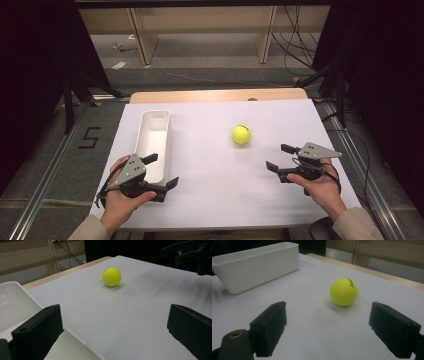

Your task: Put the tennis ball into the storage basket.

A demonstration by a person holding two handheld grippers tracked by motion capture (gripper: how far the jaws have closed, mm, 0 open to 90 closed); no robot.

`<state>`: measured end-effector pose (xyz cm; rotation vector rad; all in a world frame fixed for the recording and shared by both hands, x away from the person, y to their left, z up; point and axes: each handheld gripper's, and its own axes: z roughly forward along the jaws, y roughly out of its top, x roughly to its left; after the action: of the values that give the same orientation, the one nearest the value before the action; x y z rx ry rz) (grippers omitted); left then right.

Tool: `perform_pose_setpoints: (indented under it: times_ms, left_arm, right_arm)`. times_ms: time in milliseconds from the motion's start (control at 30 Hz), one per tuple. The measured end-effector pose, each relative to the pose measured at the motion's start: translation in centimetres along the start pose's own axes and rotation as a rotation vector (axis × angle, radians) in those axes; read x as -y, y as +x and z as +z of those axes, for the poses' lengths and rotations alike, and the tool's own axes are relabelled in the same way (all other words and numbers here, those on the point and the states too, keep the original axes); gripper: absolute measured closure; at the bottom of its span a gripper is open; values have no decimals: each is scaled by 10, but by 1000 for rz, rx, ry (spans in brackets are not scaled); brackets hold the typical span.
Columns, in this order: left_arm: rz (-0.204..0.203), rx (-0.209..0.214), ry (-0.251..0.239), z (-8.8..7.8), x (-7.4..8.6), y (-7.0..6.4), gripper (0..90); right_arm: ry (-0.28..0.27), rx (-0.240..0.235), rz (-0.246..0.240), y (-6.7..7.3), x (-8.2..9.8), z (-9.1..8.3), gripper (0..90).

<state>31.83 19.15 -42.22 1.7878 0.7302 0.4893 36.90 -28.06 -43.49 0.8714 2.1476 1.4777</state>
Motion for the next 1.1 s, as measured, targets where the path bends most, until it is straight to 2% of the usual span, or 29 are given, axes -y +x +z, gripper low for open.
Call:
perform_pose_setpoints:
  times_ms: [200, 567, 1100]
  left_arm:
    - [-3, 1, -1, -1, 0, -1, 0]
    - [3, -1, 0, 0, 0, -1, 0]
    - [2, 1, -2, 0, 0, -1, 0]
  right_arm:
    - [3, 2, 0, 1, -1, -1, 153]
    - [4, 35, -1, -3, -5, 5, 143]
    - [35, 38, -29, -10, -17, 37, 107]
